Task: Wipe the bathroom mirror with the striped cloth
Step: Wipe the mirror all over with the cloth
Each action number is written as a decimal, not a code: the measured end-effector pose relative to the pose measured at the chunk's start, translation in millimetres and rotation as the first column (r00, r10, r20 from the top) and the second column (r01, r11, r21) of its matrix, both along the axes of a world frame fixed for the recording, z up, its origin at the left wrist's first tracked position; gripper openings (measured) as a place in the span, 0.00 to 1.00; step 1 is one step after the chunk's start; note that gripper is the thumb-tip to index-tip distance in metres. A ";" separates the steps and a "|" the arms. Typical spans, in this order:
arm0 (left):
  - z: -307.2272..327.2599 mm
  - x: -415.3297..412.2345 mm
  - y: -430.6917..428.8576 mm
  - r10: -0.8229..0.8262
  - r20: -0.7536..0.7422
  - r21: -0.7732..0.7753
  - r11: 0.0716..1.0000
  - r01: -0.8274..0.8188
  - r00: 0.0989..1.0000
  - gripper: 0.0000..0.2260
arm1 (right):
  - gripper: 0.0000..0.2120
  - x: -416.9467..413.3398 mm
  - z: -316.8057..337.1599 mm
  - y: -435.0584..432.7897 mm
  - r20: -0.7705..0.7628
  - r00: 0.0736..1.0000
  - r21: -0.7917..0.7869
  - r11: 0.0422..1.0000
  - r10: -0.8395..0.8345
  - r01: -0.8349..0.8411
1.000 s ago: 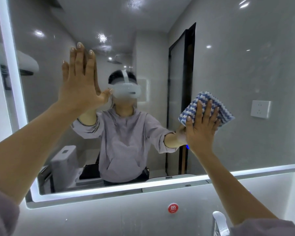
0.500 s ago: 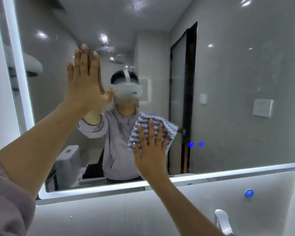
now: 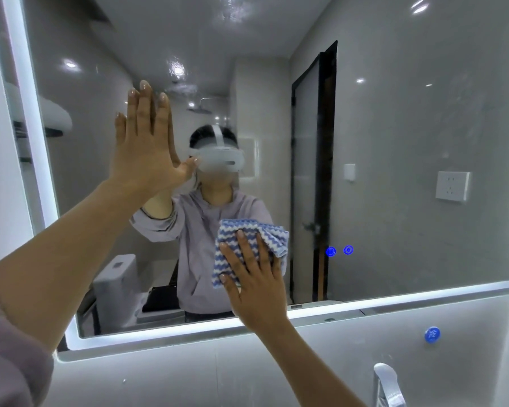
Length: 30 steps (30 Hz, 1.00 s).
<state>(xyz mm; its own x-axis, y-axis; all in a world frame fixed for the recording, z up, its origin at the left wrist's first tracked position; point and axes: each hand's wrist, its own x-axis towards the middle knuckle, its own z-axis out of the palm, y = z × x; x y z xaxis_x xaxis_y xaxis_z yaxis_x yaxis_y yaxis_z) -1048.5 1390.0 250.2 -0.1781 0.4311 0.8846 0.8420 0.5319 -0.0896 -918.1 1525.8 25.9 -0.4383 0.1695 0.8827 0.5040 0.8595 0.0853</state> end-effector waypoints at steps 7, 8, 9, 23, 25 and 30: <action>0.7 2.0 -0.2 0.001 0.012 0.002 1.000 -0.001 1.000 0.48 | 0.28 50.7 -22.3 44.0 -0.113 0.990 -0.038 0.996 -0.081 0.077; 0.9 2.3 -0.3 0.003 0.014 0.001 1.000 -0.003 1.000 0.48 | 0.29 52.0 -23.9 45.3 -0.122 0.989 -0.041 0.996 -0.079 0.075; 0.9 2.6 -0.3 0.007 0.014 0.000 1.000 -0.007 1.000 0.48 | 0.29 51.6 -25.0 45.5 -0.131 0.988 -0.043 0.996 -0.078 0.073; 0.2 2.3 0.6 0.016 -0.008 0.007 1.000 -0.016 1.000 0.47 | 0.28 -5.8 -74.4 -21.4 0.000 1.000 -0.130 0.992 -0.002 0.002; 0.2 1.6 0.9 0.020 -0.010 0.009 1.000 -0.020 1.000 0.47 | 0.28 -15.7 -82.4 -35.9 0.050 0.999 -0.134 0.991 0.004 0.002; -0.1 0.0 0.7 0.014 -0.019 0.012 1.000 -0.013 1.000 0.47 | 0.26 -20.0 -82.7 -47.7 0.061 0.998 -0.169 0.986 0.028 -0.017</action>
